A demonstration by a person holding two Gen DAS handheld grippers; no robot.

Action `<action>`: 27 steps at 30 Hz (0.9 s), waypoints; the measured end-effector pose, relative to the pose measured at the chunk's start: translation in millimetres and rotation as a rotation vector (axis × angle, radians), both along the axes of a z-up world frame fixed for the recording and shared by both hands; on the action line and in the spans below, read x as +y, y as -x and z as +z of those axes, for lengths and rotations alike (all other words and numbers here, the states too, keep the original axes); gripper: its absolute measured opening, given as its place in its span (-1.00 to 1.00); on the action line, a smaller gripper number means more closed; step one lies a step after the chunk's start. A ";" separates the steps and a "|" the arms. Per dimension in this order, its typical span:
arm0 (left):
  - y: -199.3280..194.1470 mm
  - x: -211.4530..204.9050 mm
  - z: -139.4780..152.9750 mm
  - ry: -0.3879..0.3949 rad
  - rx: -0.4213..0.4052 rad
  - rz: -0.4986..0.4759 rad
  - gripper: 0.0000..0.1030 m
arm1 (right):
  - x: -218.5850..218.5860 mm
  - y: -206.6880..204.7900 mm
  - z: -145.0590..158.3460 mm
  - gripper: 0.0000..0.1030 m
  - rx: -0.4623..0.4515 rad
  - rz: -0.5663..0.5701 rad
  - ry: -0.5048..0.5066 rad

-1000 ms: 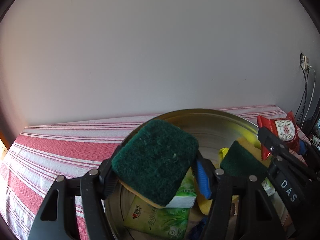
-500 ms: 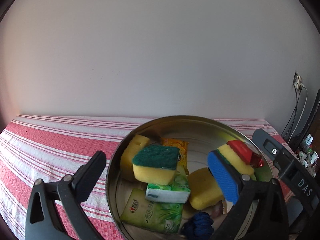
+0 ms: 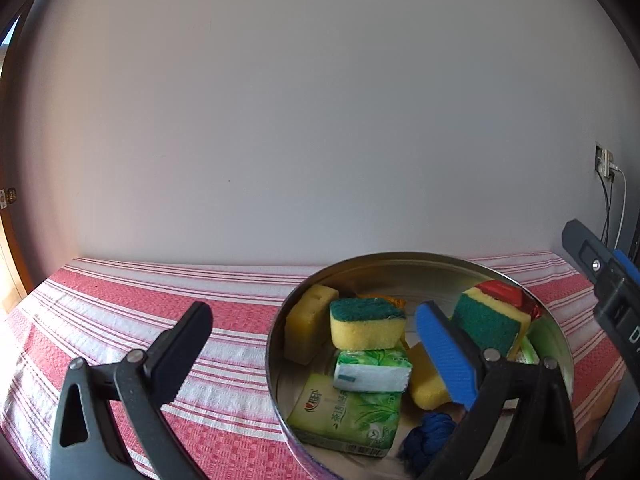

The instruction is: Organize objects

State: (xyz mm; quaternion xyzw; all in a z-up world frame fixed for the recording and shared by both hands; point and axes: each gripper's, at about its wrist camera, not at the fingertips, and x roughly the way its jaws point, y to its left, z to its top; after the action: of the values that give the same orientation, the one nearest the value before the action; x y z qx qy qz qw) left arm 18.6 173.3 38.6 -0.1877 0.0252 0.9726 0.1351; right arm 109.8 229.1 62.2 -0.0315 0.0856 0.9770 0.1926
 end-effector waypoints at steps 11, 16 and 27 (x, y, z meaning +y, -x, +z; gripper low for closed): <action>-4.8 -1.6 -16.6 0.046 0.058 0.033 0.99 | -35.9 -9.8 -1.2 0.93 0.001 -0.035 -0.097; -11.4 -4.3 -15.5 0.034 0.056 0.008 0.99 | -43.3 -26.2 -0.1 0.99 0.034 -0.057 -0.114; -30.7 -12.9 -7.7 0.009 0.060 -0.013 0.99 | -49.5 -54.2 0.7 0.99 0.114 -0.114 -0.140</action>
State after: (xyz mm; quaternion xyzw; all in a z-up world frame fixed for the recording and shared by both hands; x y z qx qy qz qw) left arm 49.3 160.4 30.9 -0.1588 0.0347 0.9768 0.1398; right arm 164.0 179.6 62.8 0.0424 0.0295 0.9682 0.2446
